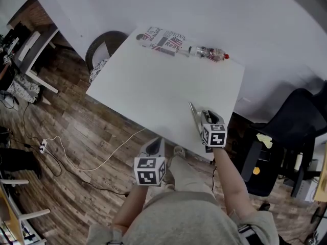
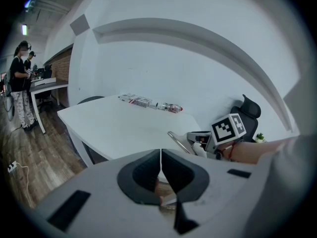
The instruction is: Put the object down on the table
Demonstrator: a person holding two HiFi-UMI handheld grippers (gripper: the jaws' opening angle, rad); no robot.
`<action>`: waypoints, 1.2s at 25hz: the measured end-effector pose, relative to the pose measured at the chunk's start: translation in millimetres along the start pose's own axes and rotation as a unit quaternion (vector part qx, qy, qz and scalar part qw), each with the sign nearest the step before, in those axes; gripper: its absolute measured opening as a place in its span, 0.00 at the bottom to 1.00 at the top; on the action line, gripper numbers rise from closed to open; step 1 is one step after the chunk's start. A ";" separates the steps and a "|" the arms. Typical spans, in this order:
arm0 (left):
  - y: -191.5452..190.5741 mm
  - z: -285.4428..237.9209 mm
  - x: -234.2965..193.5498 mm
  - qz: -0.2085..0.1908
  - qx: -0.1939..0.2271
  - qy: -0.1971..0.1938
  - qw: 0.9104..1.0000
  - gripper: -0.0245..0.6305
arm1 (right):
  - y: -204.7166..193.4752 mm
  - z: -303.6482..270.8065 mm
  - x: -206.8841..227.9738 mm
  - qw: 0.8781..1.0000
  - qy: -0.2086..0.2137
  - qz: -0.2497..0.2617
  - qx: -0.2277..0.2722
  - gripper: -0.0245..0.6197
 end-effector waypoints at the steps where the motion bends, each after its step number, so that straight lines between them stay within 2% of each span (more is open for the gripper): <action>1: 0.1 0.1 0.1 0.000 0.000 0.000 1.000 0.05 | -0.3 -0.2 0.6 1.000 -0.001 0.001 0.000 0.21; 8: 0.9 3.2 2.3 0.000 0.004 -0.001 1.000 0.05 | 0.5 -0.6 2.0 1.000 -0.004 0.003 -0.005 0.21; 15: -0.9 14.8 3.9 0.001 0.012 0.001 1.000 0.05 | 4.4 8.4 6.8 0.999 -0.017 -0.035 0.010 0.21; 22: -8.1 35.3 6.3 0.002 0.024 0.004 1.000 0.05 | -0.4 42.4 -5.3 0.999 -0.013 -0.043 0.029 0.20; 30: -21.0 61.7 12.2 0.003 0.037 0.003 0.999 0.05 | 0.2 98.4 -40.7 0.997 0.010 -0.034 0.067 0.14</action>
Point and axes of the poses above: the fingertips, and each gripper's own axes: z backward along the fingers, x to its right, y out of its top, the point moved 1 cm from there along z, backward along the fingers, and after that the axes turned 4 degrees about -x, right-handed, at the moved point
